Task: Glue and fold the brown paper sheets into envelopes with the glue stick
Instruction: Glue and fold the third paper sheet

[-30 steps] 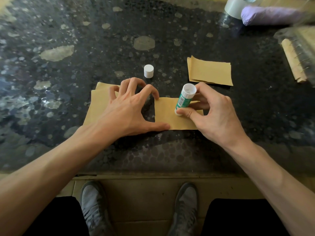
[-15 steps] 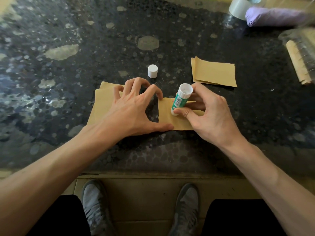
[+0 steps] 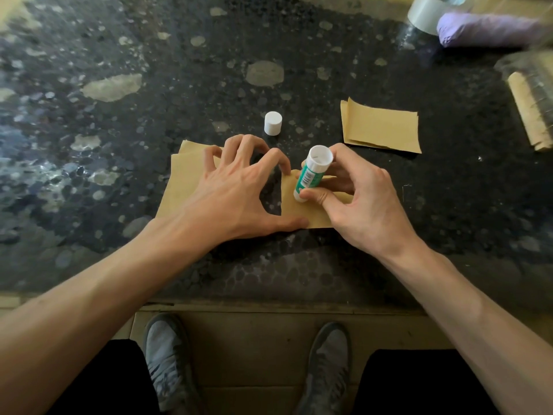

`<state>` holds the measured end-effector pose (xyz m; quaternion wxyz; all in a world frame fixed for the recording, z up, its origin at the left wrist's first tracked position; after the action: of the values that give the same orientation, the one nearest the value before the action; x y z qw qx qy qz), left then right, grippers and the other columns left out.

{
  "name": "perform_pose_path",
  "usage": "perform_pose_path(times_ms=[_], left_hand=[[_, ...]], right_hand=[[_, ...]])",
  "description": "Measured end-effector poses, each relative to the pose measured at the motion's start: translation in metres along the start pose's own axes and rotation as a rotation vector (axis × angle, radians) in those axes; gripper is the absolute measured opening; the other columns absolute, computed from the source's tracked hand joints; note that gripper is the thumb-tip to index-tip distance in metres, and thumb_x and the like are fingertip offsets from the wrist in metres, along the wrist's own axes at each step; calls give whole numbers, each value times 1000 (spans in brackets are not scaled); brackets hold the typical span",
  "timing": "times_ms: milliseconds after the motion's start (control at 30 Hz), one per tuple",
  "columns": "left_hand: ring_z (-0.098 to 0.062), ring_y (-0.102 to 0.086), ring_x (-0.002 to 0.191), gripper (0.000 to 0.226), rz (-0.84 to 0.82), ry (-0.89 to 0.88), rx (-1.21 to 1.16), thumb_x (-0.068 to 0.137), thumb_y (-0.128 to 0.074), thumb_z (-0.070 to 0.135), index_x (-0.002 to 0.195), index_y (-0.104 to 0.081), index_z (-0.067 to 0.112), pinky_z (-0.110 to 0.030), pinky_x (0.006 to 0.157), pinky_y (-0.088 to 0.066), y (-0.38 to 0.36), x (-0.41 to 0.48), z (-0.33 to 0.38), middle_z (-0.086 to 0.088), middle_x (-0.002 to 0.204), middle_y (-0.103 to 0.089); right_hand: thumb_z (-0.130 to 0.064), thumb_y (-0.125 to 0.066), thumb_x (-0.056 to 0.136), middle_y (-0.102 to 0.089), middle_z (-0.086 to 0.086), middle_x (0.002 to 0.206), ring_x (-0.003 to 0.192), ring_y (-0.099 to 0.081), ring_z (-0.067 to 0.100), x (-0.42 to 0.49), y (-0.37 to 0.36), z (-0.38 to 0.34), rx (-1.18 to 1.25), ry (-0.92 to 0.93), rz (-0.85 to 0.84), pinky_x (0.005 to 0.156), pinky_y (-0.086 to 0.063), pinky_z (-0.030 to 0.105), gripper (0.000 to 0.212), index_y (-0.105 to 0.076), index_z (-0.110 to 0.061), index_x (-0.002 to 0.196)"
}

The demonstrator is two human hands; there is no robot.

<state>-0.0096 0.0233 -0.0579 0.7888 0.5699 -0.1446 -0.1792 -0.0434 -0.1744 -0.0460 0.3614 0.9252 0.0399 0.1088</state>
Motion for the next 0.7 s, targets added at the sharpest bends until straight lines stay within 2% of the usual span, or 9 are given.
perform_pose_path(times_ms=[133,200,367,500,700], left_hand=[[-17,-26,138,82,6,-4,2,66,-57,95,129,-44,44,-44,111,-20,1,-1,0,8,135,-36],[-17,-28,138,82,18,-8,8,66,-57,95,129,-44,44,-43,109,-20,0,-1,1,8,135,-37],[-20,-30,137,82,42,-18,11,68,-56,94,131,-44,43,-41,105,-20,-1,-3,1,6,135,-39],[-21,-32,136,82,38,-25,26,69,-53,96,131,-44,43,-43,106,-22,-2,-2,1,5,136,-40],[-20,-33,135,86,32,-17,27,68,-51,97,135,-45,42,-42,105,-23,-2,-1,0,5,136,-40]], right_hand=[[-19,-79,92,-70,-23,114,112,-65,-7,2,0,-5,11,8,-11,94,-53,13,31,-61,-27,116],[-19,-79,93,-70,-20,115,114,-65,-4,2,-1,-7,8,13,-12,95,-54,15,31,-59,-30,114],[-23,-81,91,-68,-24,110,112,-66,-5,3,-2,-9,32,2,-3,93,-56,16,31,-61,-27,114],[-25,-84,89,-63,-32,106,104,-63,-17,3,-5,-9,80,-3,16,84,-52,6,34,-63,-21,116],[-22,-81,91,-69,-22,110,107,-65,-12,5,-9,-9,76,-1,18,88,-55,11,31,-62,-21,115]])
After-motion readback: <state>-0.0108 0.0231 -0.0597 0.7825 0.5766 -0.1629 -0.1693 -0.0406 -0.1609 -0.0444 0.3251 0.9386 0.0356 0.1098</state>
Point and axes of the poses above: each hand's wrist, its own x-axis towards the middle knuckle, its own y-axis out of the back of the hand, z = x × y, the point moved 2 cm from there along x, towards the middle knuckle
